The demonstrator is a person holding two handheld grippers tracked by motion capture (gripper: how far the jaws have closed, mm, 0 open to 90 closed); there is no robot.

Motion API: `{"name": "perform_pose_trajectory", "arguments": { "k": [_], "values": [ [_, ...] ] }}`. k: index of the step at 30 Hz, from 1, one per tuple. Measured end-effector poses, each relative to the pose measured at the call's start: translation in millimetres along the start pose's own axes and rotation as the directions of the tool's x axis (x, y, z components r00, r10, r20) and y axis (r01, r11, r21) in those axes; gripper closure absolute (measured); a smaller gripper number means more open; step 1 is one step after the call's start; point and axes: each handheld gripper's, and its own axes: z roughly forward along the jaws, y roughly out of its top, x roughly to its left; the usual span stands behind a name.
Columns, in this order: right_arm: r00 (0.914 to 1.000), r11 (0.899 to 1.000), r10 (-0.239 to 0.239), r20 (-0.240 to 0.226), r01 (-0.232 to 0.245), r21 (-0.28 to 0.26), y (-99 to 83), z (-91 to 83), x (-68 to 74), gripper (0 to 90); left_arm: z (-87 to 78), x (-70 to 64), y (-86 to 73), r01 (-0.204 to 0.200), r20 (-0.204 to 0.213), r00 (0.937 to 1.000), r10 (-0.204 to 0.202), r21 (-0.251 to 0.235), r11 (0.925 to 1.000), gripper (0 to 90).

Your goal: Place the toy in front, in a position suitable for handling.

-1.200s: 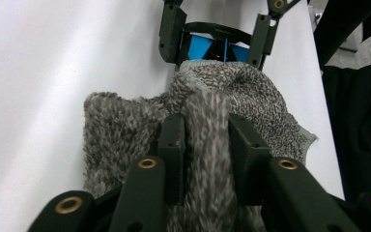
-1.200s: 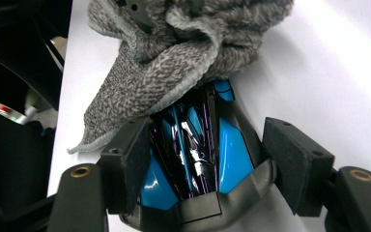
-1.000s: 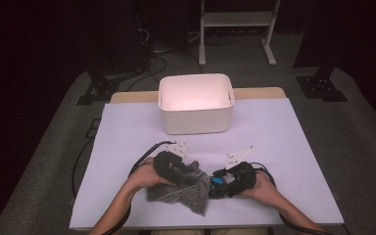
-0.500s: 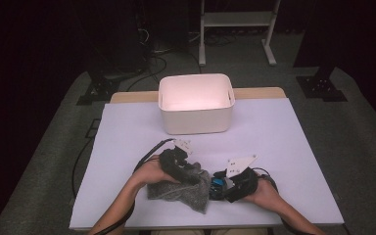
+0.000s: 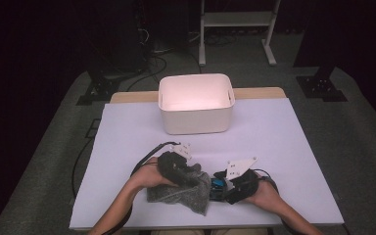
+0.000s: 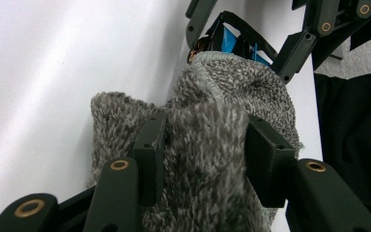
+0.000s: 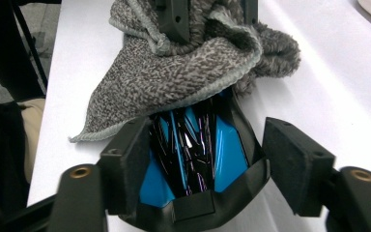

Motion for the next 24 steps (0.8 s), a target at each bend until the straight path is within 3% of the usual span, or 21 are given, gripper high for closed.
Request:
{"name": "perform_pose_trajectory", "arguments": {
  "k": [4, 9, 16, 24],
  "values": [
    [0.9999, 1.0, 0.006, -0.009, -0.006, 0.0, 0.6, 0.0, -0.7, 31.6, -2.1, -3.7, -0.6, -0.01, -0.007, 0.9999, 0.01, -0.004, 0.9999, 54.7],
    [0.9962, 0.998, 0.063, -0.06, -0.064, -0.016, 2.2, -2.8, -5.4, 29.4, -5.8, -9.7, -2.1, -0.032, -0.017, 0.9994, 0.032, -0.014, 0.9994, 54.9],
    [0.9944, 0.997, 0.074, -0.076, -0.074, 0.003, 2.1, -2.0, -6.8, 28.3, -13.2, -18.8, -2.1, -0.061, 0.001, 0.9981, 0.062, -0.036, 0.9975, 57.0],
    [0.9836, 0.997, 0.069, -0.167, -0.062, 0.047, 3.1, 14.9, 1.2, 35.0, -19.4, -27.7, -3.1, -0.08, 0.046, 0.9955, 0.083, -0.058, 0.9951, 60.3]
  ]
}}
